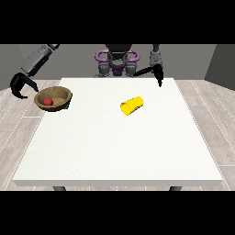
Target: Pick the cup and pour the ball into the bowl, then pick the bowl and place it on the pad
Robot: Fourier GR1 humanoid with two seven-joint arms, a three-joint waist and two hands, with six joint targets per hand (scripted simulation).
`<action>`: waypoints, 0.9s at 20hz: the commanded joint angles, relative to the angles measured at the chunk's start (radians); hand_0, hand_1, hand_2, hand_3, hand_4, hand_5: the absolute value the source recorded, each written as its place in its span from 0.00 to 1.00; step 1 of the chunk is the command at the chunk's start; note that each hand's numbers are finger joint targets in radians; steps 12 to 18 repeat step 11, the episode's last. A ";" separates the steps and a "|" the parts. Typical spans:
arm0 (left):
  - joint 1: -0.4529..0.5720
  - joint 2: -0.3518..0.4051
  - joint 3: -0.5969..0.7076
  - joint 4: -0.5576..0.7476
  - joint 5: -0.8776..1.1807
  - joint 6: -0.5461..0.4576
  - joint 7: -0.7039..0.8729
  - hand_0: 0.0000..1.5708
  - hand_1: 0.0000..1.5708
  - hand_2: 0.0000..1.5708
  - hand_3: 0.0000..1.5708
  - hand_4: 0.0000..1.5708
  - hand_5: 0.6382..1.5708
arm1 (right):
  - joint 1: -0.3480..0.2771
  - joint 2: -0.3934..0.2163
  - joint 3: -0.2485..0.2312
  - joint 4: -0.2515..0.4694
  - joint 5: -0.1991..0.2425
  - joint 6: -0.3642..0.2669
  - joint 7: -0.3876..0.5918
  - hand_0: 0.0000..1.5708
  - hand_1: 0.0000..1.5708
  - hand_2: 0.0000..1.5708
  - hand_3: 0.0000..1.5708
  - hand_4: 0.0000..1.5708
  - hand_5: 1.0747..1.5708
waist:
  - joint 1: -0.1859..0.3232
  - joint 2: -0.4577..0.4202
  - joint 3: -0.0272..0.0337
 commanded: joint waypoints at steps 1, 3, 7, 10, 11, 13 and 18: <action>-0.001 -0.003 -0.008 -0.027 -0.008 0.000 0.017 0.00 0.00 0.00 0.00 0.00 0.99 | -0.011 0.041 0.014 -0.001 0.022 -0.083 -0.017 0.00 0.00 0.24 0.14 0.00 0.81 | 0.008 0.005 -0.0001; 0.028 -0.003 0.006 -0.001 0.004 0.002 -0.022 0.00 0.00 0.00 0.00 0.00 1.00 | -0.019 -0.001 0.001 -0.009 0.006 -0.017 -0.006 0.00 0.00 0.24 0.10 0.00 0.83 | -0.014 0.003 -0.0004; 0.026 -0.018 -0.018 -0.068 -0.019 0.016 0.030 0.00 0.00 0.00 0.00 0.00 1.00 | -0.058 -0.046 -0.002 0.000 0.004 0.033 0.037 0.00 0.00 0.16 0.04 0.00 0.84 | -0.024 0.007 0.0003; 0.066 -0.031 -0.010 0.021 -0.010 0.017 0.005 0.00 0.00 0.00 0.00 0.00 1.00 | -0.072 -0.128 -0.026 -0.002 -0.033 0.126 0.145 0.00 0.00 0.17 0.16 0.00 0.86 | -0.036 -0.104 -0.0013; 0.073 -0.044 -0.006 0.075 -0.006 0.026 -0.018 0.00 0.00 0.00 0.00 0.00 1.00 | -0.086 -0.149 -0.028 -0.020 -0.047 0.194 0.162 0.00 0.00 0.12 0.18 0.00 0.86 | -0.059 -0.130 -0.0023; 0.073 -0.044 -0.006 0.075 -0.006 0.026 -0.018 0.00 0.00 0.00 0.00 0.00 1.00 | -0.086 -0.149 -0.028 -0.020 -0.047 0.194 0.162 0.00 0.00 0.12 0.18 0.00 0.86 | -0.059 -0.130 -0.0023; 0.073 -0.044 -0.006 0.075 -0.006 0.026 -0.018 0.00 0.00 0.00 0.00 0.00 1.00 | -0.086 -0.149 -0.028 -0.020 -0.047 0.194 0.162 0.00 0.00 0.12 0.18 0.00 0.86 | -0.059 -0.130 -0.0023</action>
